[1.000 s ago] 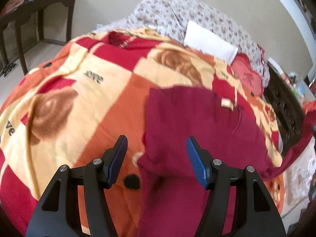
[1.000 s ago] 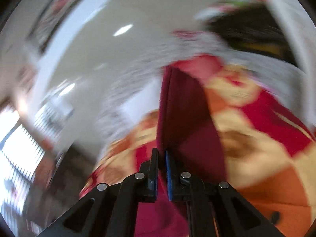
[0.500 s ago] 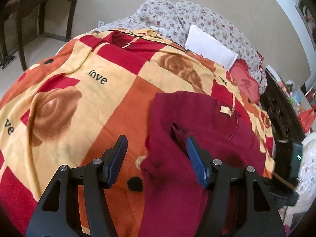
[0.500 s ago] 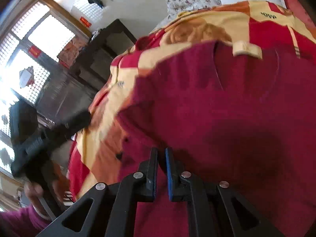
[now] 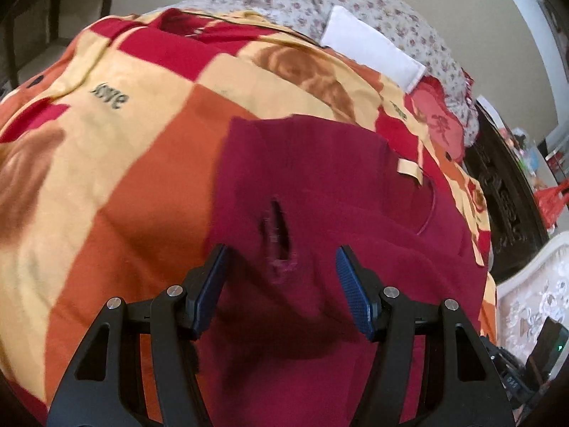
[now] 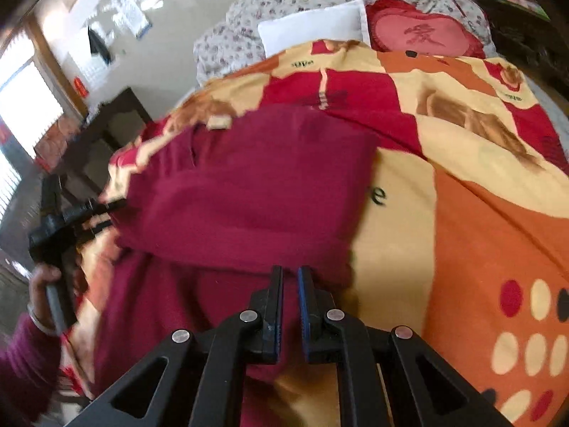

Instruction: Fold small clothes

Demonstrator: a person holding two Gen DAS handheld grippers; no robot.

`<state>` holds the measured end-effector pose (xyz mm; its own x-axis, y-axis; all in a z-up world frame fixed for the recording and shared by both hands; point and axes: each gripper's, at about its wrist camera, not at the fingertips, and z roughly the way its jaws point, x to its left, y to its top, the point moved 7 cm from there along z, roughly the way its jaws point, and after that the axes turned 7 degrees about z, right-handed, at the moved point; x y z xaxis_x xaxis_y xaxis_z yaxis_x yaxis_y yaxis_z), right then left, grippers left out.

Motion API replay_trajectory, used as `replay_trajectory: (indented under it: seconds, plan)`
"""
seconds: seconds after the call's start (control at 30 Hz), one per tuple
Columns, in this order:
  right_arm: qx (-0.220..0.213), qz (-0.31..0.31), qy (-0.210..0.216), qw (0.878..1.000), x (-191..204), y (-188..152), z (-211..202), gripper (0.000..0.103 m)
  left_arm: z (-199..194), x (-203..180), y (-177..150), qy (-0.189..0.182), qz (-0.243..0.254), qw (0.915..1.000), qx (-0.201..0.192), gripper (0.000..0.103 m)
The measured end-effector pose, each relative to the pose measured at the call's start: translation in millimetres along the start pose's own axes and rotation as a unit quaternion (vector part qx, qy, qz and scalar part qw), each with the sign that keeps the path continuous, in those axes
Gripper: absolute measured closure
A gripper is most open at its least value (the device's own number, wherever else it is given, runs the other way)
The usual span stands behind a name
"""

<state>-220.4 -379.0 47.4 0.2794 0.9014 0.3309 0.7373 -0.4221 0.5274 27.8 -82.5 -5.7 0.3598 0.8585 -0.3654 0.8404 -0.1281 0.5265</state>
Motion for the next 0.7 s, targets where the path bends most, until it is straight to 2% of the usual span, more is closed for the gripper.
replay_trajectory:
  seconds: [0.1, 0.2, 0.33, 0.4, 0.47, 0.53, 0.57, 0.7]
  plan:
    - [-0.014, -0.059, -0.038, 0.997, 16, 5, 8, 0.096, -1, -6, 0, 0.012, 0.016, 0.9998, 0.000, 0.041]
    - [-0.015, -0.083, -0.042, 0.996, 17, 3, -1, 0.096, -1, -5, -1, 0.024, 0.025, 0.9994, 0.001, 0.041]
    - [-0.038, -0.041, -0.003, 0.998, 14, 15, -11, 0.096, 5, 1, -3, 0.035, 0.023, 0.9991, 0.009, 0.041]
    - [-0.047, -0.016, -0.001, 0.999, 8, 24, -8, 0.096, 9, 4, -7, 0.040, 0.019, 0.9990, 0.011, 0.041]
    - [-0.018, 0.004, 0.007, 1.000, 3, 23, 17, 0.095, 12, 5, -10, 0.047, 0.018, 0.9986, 0.014, 0.041]
    - [0.043, 0.015, 0.000, 0.999, -1, 4, 46, 0.095, 11, 4, -12, 0.049, 0.021, 0.9985, 0.013, 0.041]
    - [0.057, 0.018, 0.010, 0.998, 0, -6, 49, 0.095, 9, 4, -12, 0.050, 0.025, 0.9984, 0.011, 0.041]
    - [0.045, 0.043, 0.036, 0.997, 1, -25, 37, 0.095, 12, 5, -11, 0.049, 0.030, 0.9982, 0.015, 0.041]
